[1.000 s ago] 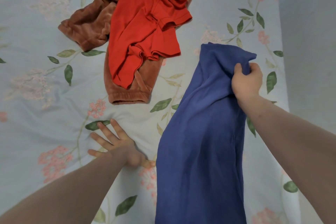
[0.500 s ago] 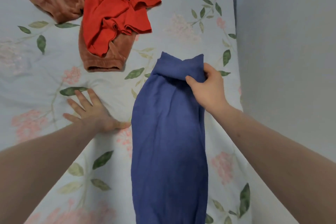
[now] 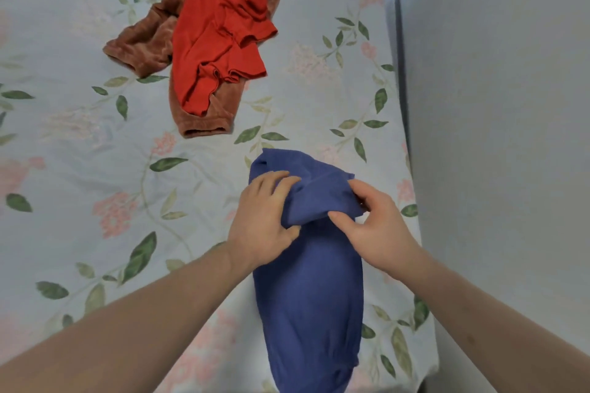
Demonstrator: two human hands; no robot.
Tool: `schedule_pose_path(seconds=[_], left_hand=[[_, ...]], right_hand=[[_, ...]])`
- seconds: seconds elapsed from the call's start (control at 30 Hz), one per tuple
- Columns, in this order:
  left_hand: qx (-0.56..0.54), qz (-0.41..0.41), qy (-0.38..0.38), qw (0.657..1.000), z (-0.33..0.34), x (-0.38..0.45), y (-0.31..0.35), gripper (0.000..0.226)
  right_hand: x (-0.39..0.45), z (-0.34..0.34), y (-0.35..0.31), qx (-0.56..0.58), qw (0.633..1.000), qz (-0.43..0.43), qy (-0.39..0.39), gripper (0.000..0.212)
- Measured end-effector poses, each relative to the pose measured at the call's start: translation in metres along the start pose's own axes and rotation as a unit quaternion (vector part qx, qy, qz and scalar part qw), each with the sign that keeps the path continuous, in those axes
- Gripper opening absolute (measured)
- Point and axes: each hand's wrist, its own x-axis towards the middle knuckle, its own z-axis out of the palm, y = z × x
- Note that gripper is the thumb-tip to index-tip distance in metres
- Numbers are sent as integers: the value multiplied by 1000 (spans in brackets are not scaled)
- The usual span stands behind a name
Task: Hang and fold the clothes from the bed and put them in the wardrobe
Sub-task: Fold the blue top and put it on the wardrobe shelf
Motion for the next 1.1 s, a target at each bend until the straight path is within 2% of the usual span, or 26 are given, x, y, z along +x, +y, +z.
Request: schedule_pose_path(seconds=[0.07, 0.1, 0.2, 0.3, 0.33, 0.47, 0.57, 0.63, 0.73, 0.9, 1.1], left_hand=[[-11, 18, 27, 999, -3, -4, 10, 18], [-10, 20, 33, 999, -6, -7, 14, 16], [-40, 12, 33, 999, -11, -24, 18, 23], [-54, 20, -2, 998, -18, -48, 23, 24], [-40, 30, -25, 998, -19, -58, 25, 24], [-8, 63, -114, 991, -8, -103, 21, 28], [10, 59, -156, 986, 6, -136, 18, 29], [20, 51, -172, 984, 16, -156, 17, 27], [28, 27, -189, 981, 32, -180, 15, 30], [10, -59, -234, 971, 49, -199, 20, 36], [62, -74, -389, 916, 60, -204, 29, 35]], right_hand=[[-16, -6, -6, 25, 1000, -9, 7, 22], [-25, -8, -9, 35, 999, -20, 7, 15], [-50, -17, -6, 39, 999, -26, 10, 10], [-80, -21, 8, 16, 1000, -21, -9, 9], [-91, -20, 11, 13, 999, -28, -16, 13], [-132, -6, 30, -45, 997, -49, -50, 58], [-153, 12, 55, -109, 988, -58, -98, 67], [-165, 22, 69, -137, 981, -44, -134, 60], [-179, 36, 87, -137, 981, -21, -134, 47], [-201, 56, 119, -206, 964, 52, -163, 40], [-209, 71, 127, -262, 930, 81, -246, 27]])
